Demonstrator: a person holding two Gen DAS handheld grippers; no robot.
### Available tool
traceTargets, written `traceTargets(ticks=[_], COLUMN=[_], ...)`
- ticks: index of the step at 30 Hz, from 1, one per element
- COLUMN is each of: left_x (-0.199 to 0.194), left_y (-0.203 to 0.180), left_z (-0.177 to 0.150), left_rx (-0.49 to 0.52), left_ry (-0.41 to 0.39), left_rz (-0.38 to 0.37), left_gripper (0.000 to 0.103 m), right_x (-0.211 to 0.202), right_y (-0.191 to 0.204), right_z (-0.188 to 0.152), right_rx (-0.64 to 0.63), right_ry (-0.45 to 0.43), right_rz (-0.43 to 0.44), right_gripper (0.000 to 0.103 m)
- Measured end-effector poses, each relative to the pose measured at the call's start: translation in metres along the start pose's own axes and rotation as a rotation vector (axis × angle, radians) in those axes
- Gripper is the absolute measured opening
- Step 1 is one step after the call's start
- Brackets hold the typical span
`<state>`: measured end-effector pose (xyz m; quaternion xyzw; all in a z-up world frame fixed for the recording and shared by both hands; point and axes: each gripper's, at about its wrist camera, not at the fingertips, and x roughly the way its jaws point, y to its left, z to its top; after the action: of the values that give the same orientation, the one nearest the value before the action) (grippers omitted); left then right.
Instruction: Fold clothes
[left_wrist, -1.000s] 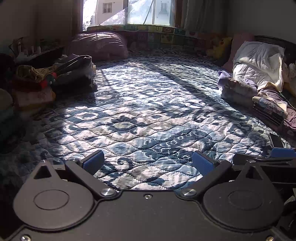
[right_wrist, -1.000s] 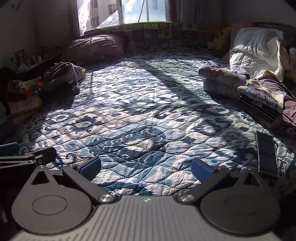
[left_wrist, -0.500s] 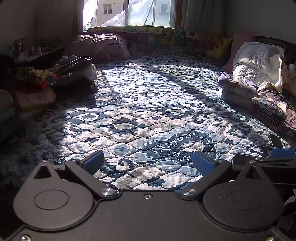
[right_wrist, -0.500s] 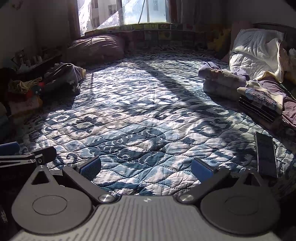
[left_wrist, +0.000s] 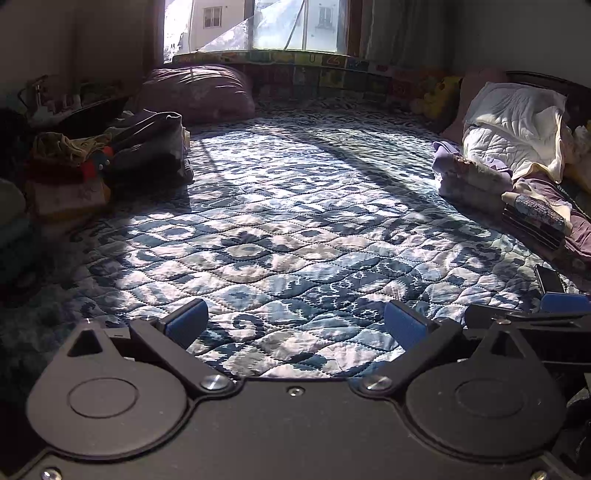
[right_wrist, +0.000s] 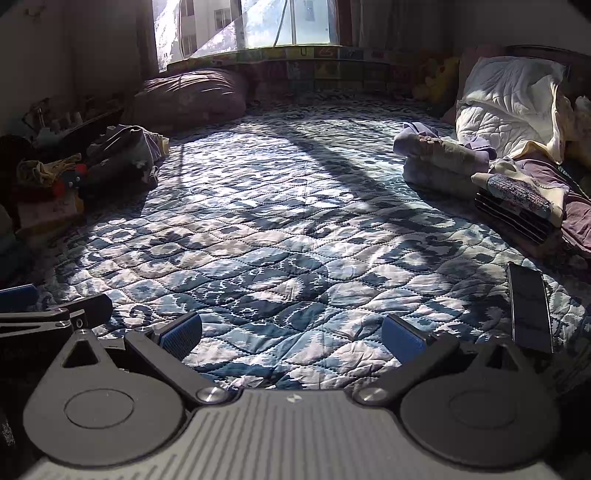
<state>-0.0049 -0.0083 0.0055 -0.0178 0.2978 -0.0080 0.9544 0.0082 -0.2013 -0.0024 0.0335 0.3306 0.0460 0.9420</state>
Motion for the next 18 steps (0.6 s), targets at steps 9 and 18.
traceTargets(ticks=[9, 18], left_x=[-0.005, -0.020], left_y=[0.035, 0.124], left_z=[0.005, 0.013], left_rx=[-0.037, -0.168], left_ry=[-0.034, -0.097], left_rz=[0.056, 0.231], left_gripper=[0.102, 0.102], right_x=[0.003, 0.021], right_y=[0.005, 0.053], right_z=[0.003, 0.015], right_rx=[0.009, -0.116], right_ry=[-0.035, -0.125], right_rz=[0.126, 0.290], right_gripper=[0.103, 0.103])
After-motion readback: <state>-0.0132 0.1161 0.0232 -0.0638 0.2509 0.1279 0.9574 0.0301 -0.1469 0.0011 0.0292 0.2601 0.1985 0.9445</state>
